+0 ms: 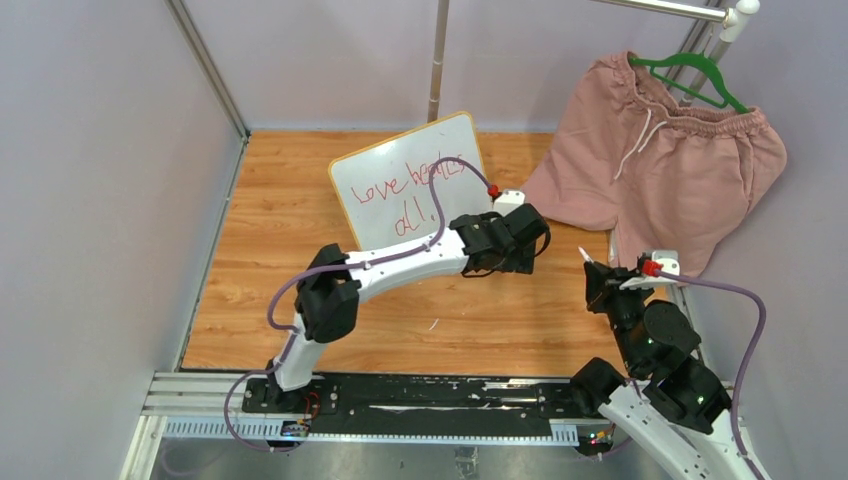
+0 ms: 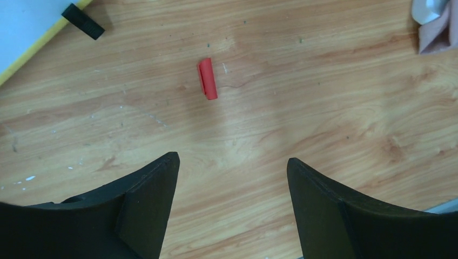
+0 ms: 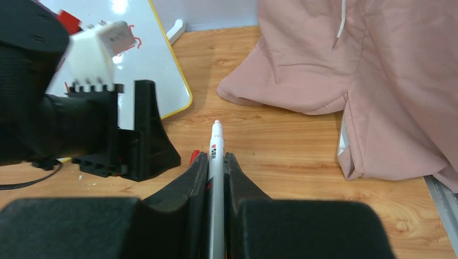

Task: Write a sentence on the whiteboard
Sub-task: Close the whiteboard marker at the center of the board.

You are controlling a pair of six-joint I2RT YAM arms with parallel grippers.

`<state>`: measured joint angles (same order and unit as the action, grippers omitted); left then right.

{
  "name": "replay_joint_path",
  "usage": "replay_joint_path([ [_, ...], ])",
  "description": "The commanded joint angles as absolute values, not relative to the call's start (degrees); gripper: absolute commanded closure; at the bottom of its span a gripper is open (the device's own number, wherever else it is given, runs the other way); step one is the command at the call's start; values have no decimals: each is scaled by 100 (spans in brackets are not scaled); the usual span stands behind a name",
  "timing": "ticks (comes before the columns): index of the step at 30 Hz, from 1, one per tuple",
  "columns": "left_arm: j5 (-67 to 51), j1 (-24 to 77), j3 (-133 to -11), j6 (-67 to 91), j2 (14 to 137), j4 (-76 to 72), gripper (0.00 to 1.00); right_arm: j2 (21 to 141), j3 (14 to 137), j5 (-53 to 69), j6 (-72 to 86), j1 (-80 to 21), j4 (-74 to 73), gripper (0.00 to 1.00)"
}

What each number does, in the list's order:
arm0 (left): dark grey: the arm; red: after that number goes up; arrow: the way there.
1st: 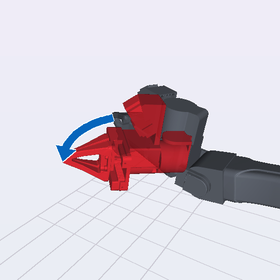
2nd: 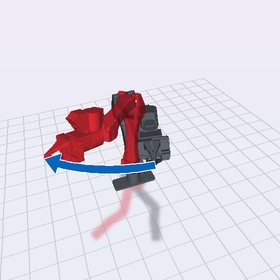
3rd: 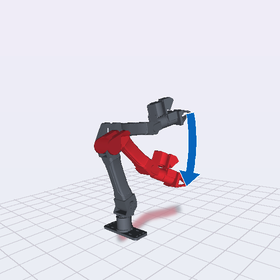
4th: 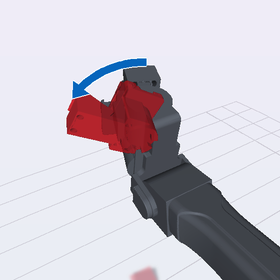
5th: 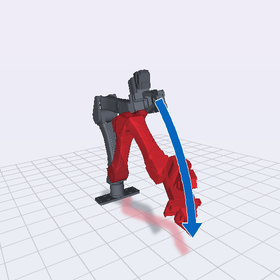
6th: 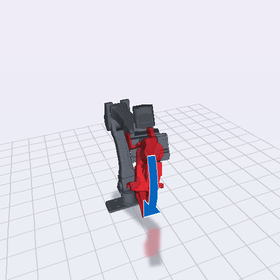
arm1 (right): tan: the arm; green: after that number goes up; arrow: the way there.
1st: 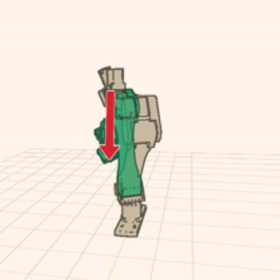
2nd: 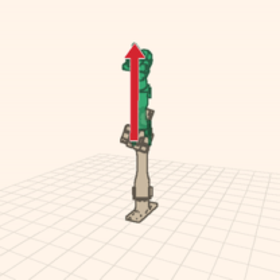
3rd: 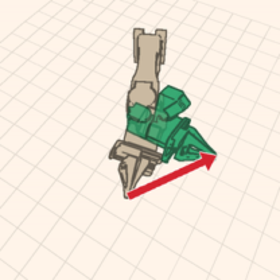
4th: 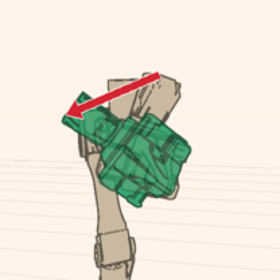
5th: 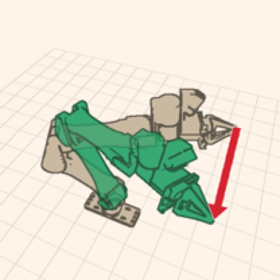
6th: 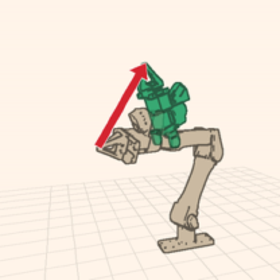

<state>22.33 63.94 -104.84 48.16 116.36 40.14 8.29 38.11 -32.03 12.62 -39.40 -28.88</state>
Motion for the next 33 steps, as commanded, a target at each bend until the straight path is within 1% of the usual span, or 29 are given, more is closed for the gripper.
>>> replay_joint_path([
  [1,2182,6427,-11201,5120,12128,4655,24,701,3831,-3359,1331,-3993,-2961,100],
  [8,1667,6118,-11860,5251,12890,4913,36,577,3815,-3285,1344,-3995,-2962,100],
  [11,1617,6078,-12103,5171,13137,4990,40,566,3823,-3271,1355,-3997,-2962,100],
  [14,1629,6038,-12415,5124,13431,5237,40,572,3832,-3248,1335,-3996,-2938,100],
  [23,1423,5775,-12677,4864,13806,5251,40,564,3823,-3169,1319,-3999,-2887,100],
  [33,1286,5645,-12883,4788,14142,5247,44,508,3789,-3107,1347,-3997,-2889,100],
])
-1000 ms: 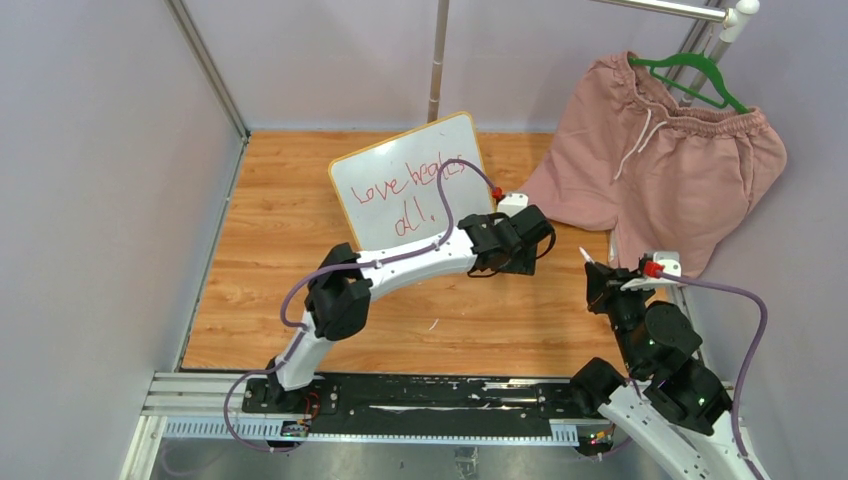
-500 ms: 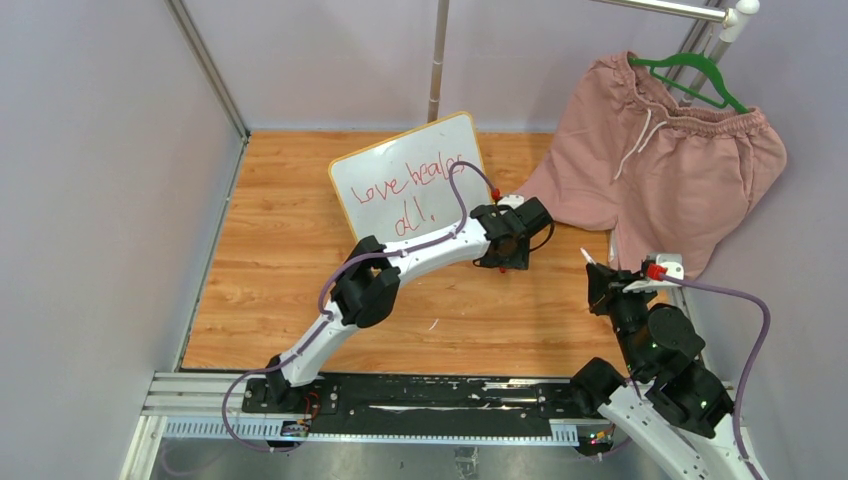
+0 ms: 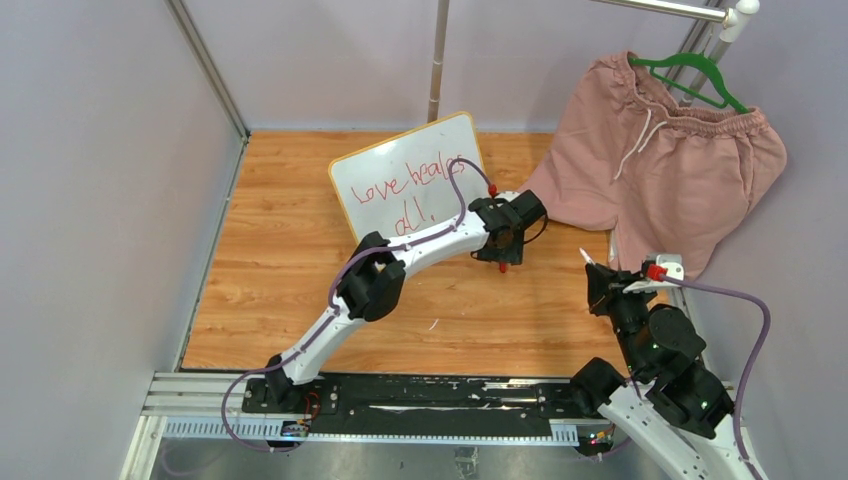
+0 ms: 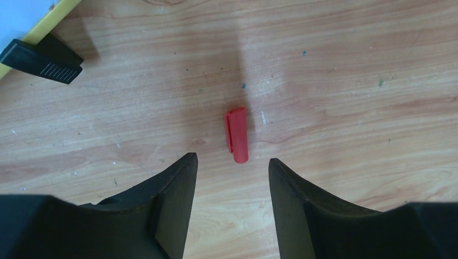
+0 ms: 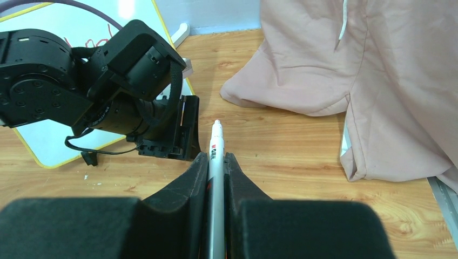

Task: Write a sentence on the whiteboard
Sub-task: Close the whiteboard marker at the center of the board.

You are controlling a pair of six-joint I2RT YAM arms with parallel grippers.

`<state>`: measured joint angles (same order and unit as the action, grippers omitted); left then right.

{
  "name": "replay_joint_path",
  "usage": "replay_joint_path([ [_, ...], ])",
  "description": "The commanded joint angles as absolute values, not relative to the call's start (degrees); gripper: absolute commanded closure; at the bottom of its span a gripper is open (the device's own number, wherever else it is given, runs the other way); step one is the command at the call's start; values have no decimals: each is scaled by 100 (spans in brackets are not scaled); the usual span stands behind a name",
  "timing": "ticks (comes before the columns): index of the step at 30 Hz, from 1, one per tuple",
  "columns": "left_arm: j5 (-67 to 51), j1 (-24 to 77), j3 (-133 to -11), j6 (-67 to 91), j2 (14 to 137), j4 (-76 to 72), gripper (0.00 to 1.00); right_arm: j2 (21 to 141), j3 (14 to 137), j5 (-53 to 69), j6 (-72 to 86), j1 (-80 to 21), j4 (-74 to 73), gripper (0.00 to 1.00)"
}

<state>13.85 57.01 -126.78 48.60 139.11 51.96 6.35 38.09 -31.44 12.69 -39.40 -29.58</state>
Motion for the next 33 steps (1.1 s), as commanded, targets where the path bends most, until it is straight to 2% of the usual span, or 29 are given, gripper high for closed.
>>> replay_joint_path([
  [1,1288,5643,-12925,4776,14176,5247,45,501,3780,-3106,1353,-3994,-2898,100],
  [26,1467,5500,-13408,4622,14708,5247,54,483,3779,-3100,1364,-3996,-2909,100],
  [33,1531,5502,-13432,4441,14802,5256,60,476,3771,-3102,1368,-3992,-2909,100],
])
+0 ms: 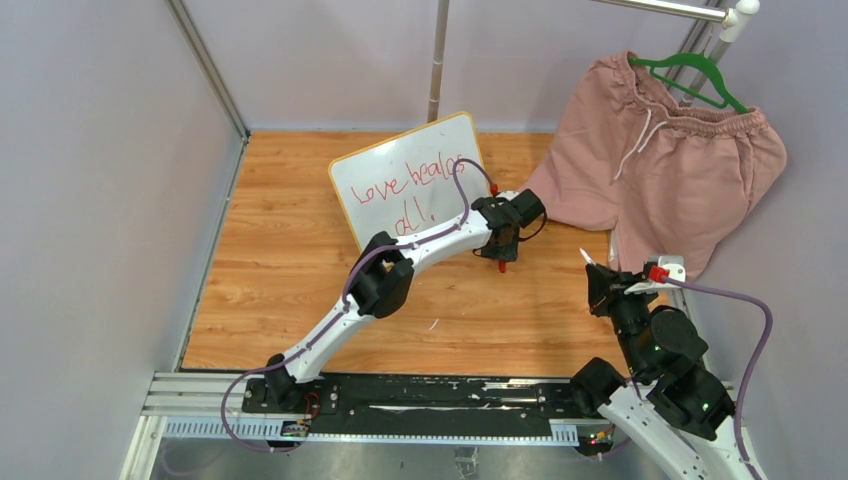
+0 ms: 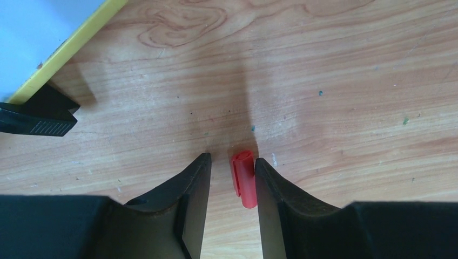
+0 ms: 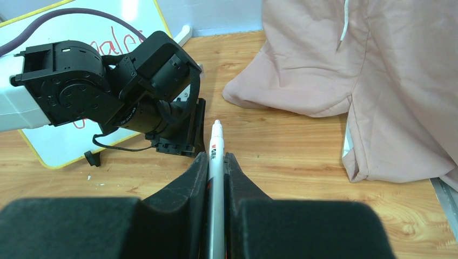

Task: Write a sentence on the whiteboard
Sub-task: Close the whiteboard marker at the center of the board.

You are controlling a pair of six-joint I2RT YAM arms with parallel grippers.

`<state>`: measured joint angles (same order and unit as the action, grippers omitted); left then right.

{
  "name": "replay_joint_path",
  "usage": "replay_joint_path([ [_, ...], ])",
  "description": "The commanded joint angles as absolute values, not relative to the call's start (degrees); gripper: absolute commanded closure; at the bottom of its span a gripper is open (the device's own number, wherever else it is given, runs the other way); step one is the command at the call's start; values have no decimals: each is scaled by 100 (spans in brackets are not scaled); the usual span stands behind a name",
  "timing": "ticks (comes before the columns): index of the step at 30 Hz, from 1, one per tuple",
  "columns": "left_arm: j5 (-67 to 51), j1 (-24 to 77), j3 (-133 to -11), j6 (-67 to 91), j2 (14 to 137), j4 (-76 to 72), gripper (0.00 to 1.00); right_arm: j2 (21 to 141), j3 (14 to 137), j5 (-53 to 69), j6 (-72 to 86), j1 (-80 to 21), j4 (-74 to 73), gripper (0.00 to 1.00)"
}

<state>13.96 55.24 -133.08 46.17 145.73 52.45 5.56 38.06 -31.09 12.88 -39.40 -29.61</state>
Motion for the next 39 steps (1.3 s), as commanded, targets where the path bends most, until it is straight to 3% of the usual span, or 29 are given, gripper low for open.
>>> replay_joint_path([
  [1,1549,5502,-13407,4395,14803,5257,60,479,3772,-3105,1363,-3992,-2909,100],
  [24,1774,5646,-11758,3744,13717,5224,71,479,3738,-3120,1405,-3996,-2944,100],
  [28,1802,5677,-11586,3552,13552,5221,68,513,3735,-3119,1411,-3998,-2944,100],
  [34,1888,5682,-11460,3562,13340,5220,51,519,3727,-3120,1420,-3999,-2944,100],
  [39,1854,5687,-11398,3841,13265,5221,49,528,3712,-3112,1450,-3992,-2944,100],
])
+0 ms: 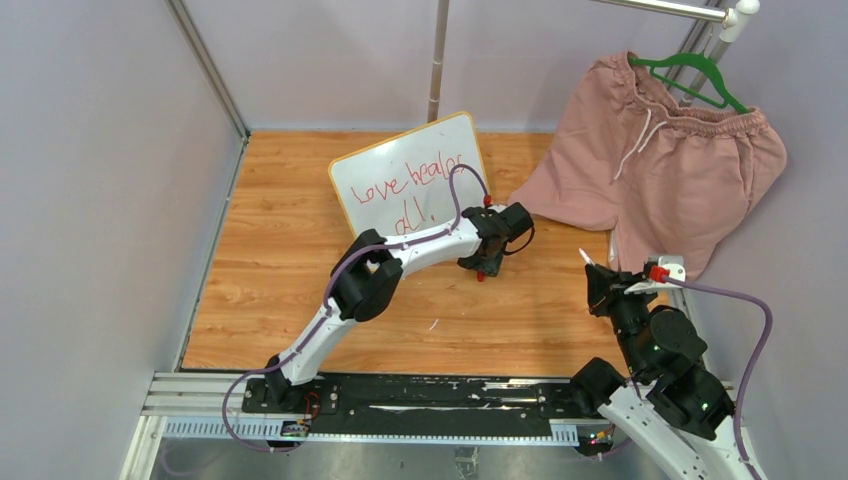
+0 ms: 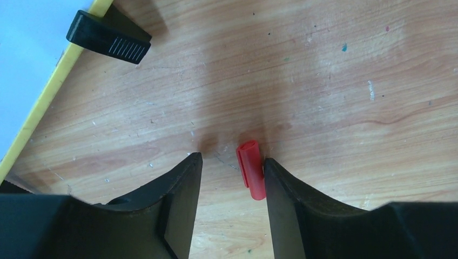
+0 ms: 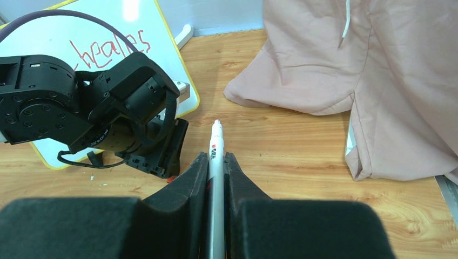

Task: Write a sentence on the whiteboard
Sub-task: Close the whiteboard marker at the center of the board.

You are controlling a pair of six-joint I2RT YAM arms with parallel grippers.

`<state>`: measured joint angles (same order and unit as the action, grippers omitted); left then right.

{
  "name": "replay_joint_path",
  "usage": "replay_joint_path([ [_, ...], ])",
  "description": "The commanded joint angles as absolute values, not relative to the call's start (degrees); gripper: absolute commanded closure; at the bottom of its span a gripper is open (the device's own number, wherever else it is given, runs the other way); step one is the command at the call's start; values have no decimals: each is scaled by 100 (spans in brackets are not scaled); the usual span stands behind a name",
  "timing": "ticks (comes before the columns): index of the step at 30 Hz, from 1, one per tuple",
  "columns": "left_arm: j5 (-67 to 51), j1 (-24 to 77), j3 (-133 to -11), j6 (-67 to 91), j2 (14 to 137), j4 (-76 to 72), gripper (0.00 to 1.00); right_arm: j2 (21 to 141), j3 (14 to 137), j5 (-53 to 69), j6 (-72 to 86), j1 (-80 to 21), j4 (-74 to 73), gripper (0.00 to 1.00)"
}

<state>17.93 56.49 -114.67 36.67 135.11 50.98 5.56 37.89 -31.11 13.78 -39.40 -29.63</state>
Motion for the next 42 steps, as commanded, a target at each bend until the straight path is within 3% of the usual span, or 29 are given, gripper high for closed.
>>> replay_joint_path([
  [1,1820,5687,-11383,3934,13260,5221,49,535,3709,-3111,1456,-3993,-2939,100],
  [42,1305,5434,-11820,4107,13903,5221,66,606,3683,-3094,1487,-3994,-2909,100],
])
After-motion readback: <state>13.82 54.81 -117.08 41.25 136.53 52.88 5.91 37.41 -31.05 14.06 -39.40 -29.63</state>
